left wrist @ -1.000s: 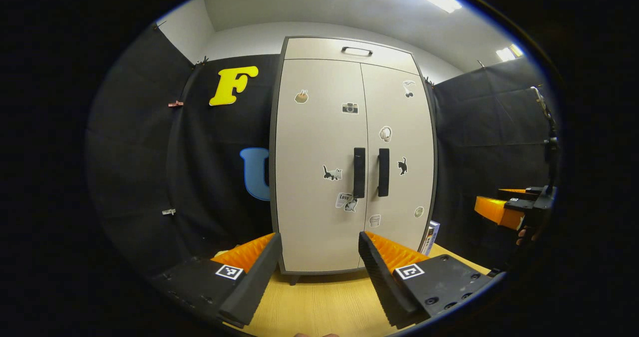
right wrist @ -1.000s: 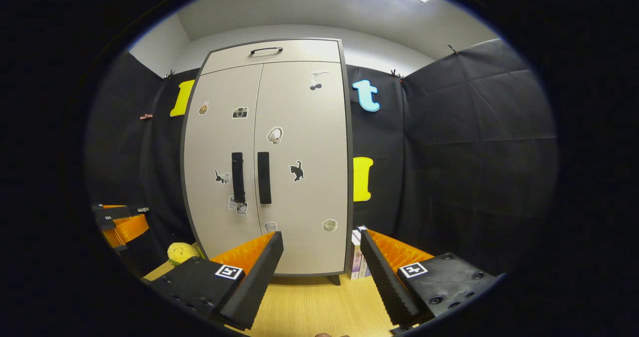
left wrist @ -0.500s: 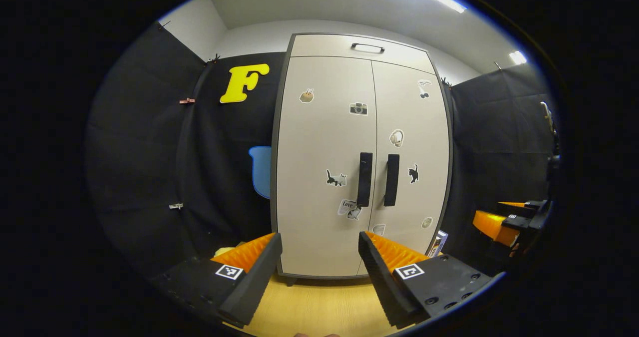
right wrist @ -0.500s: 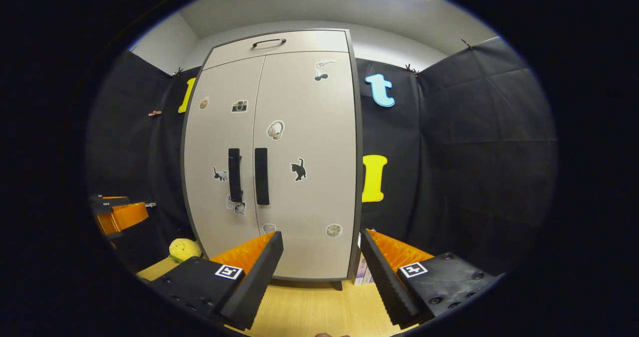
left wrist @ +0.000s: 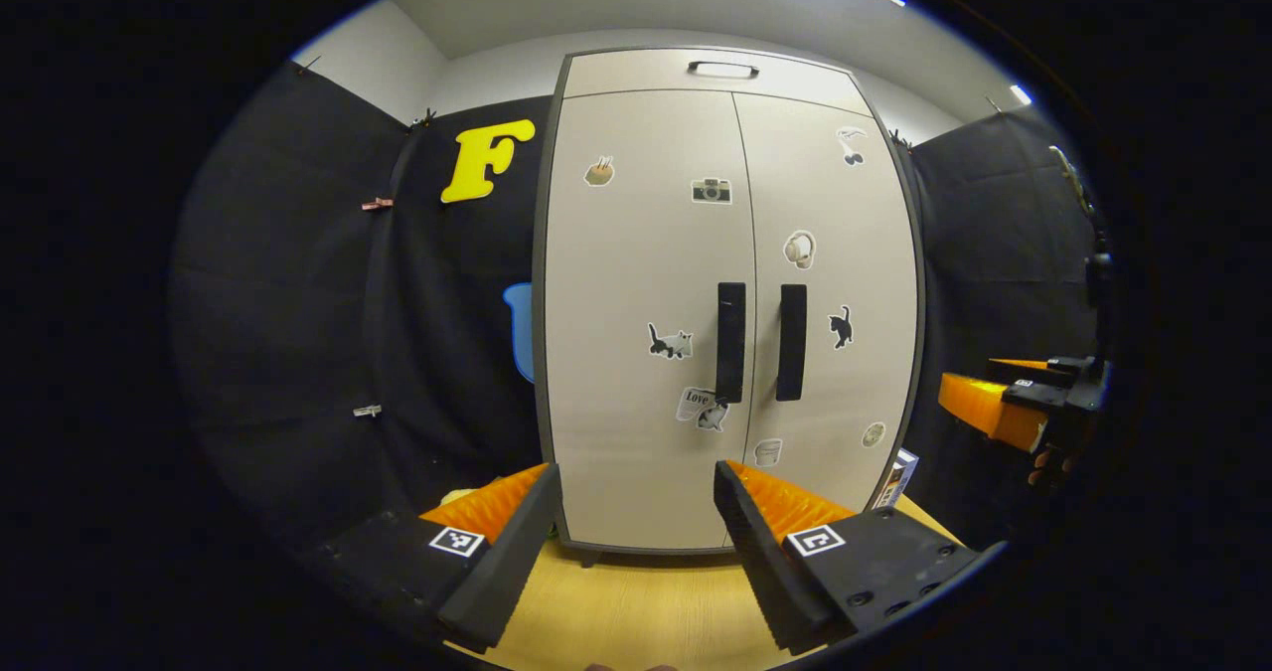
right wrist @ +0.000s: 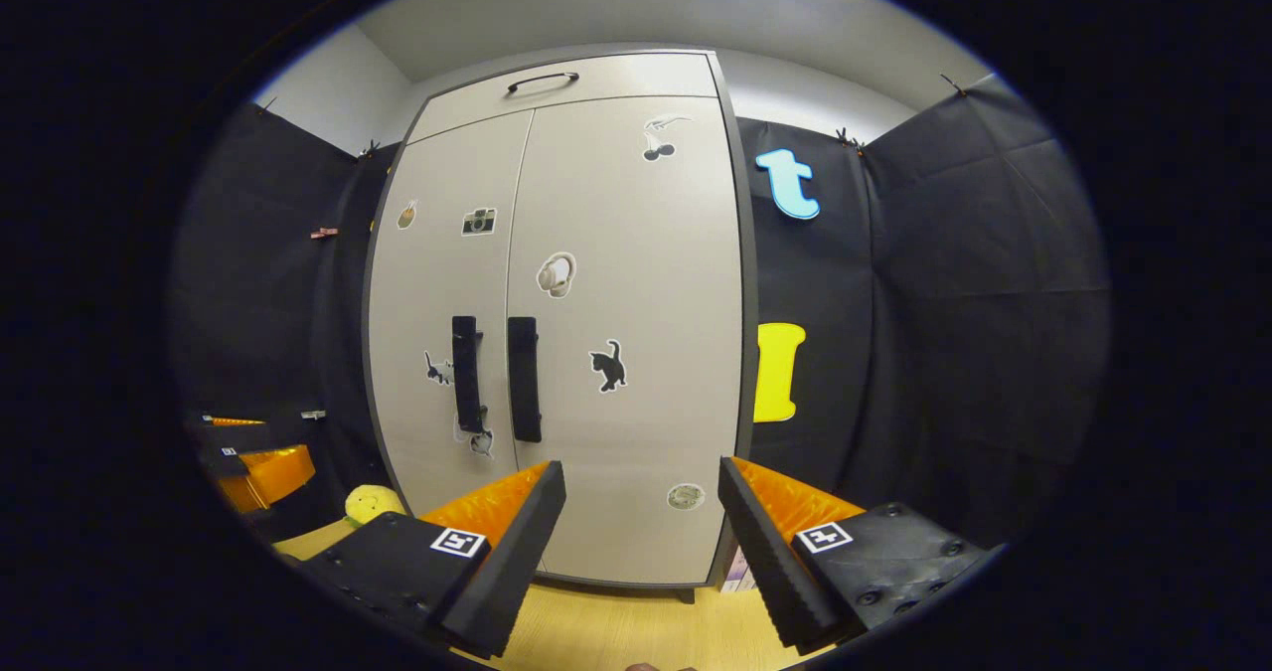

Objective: Open the right door of the double-door shoe cabinet with the right hand, and open the left door with the left hand.

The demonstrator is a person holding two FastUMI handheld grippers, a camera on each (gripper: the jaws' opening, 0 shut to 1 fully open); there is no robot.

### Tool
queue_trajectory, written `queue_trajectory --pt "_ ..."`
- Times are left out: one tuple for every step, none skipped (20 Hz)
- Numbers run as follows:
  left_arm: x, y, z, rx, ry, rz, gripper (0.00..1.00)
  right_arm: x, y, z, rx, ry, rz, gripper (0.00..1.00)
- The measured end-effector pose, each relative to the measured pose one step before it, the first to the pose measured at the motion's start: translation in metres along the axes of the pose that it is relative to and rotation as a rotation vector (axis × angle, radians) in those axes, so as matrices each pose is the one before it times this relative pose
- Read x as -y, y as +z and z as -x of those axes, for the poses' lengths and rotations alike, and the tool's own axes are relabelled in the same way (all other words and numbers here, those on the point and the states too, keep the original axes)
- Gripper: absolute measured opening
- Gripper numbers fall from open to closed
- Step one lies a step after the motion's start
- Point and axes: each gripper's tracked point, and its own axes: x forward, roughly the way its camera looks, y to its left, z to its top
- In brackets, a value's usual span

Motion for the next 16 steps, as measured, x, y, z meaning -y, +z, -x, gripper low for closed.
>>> queue_trajectory --pt "-0.00194 0.00026 -0.00308 -0.00019 -0.0115 0.00308 0.95 -0.00759 0.00167 -0.00522 -0.00782 -0.00072 -0.00494 0.98" --pt "-0.00221 0.00063 -0.00165 0.00129 -0.0158 0.004 0.95 -0.00637 0.00241 -0.00581 -0.00542 -0.00178 -0.0006 0.98" --pt "-0.00246 0.00051 -0.00097 -0.0003 -0.01929 -0.00047 0.95 -0.00794 0.00361 -0.00532 -0.00132 -0.00087 0.0021 0.98" --pt "-0.00582 -0.00247 -0.00093 -0.00508 -0.00962 -0.00823 0.95 -0.00785 0.00348 -0.00701 -0.00383 -0.00111 0.00353 0.98" --pt "-0.00797 -0.00108 -0.00008 -0.0025 -0.00172 -0.01309 0.95 -0.00818 0.00334 -0.00649 -0.00641 0.00264 0.00021 0.98" --pt "-0.00737 -0.00219 0.00136 0.00106 -0.00004 -0.01183 0.95 -0.00775 0.0061 -0.00598 0.00321 0.00215 -0.00549 0.98" --pt "-0.00731 -0.00062 0.00154 0.00249 0.0005 -0.00442 0.95 -0.00814 0.00605 -0.00599 0.00127 0.00626 -0.00716 0.98" --pt "-0.0056 -0.00273 0.00209 -0.00146 -0.00299 0.0032 0.95 -0.00838 0.00629 -0.00652 0.00631 0.00738 -0.00437 0.98" --pt "-0.00545 -0.00282 0.00203 -0.00483 -0.00281 0.00921 0.95 -0.00725 0.00671 -0.00667 0.00865 0.00868 -0.00432 0.98" --pt "-0.0052 -0.00326 0.00131 -0.00468 -0.00205 0.01185 0.95 -0.00728 0.00519 -0.00732 0.00443 0.01057 -0.00591 0.98" --pt "-0.00513 -0.00155 0.00181 -0.00279 0.00021 0.0105 0.95 -0.00427 0.00358 -0.00928 0.00166 -0.0024 -0.0018 0.98" --pt "-0.00648 -0.00242 0.0017 -0.00116 0.00498 0.00624 0.95 -0.00373 0.00211 -0.00909 -0.0053 -0.0046 -0.00161 0.98" --pt "-0.00702 -0.001 0.00226 0.00039 0.00961 0.00416 0.95 -0.0032 0.00071 -0.00945 -0.01003 -0.00463 -0.00355 0.98" --pt "-0.00588 -0.00114 0.00192 0.00158 0.00708 0.00527 0.95 -0.00295 0.00019 -0.00909 -0.01029 -0.00607 -0.00637 0.97" --pt "-0.00385 0.00022 0.00233 0.00138 0.00038 0.00526 0.95 -0.00211 -0.0018 -0.00886 -0.01197 -0.00477 0.00016 0.98" --pt "-0.00237 -0.00087 0.00195 0.00012 -0.00274 0.00138 0.95 -0.00313 -0.00295 -0.00766 -0.01283 -0.00209 0.00676 0.98"
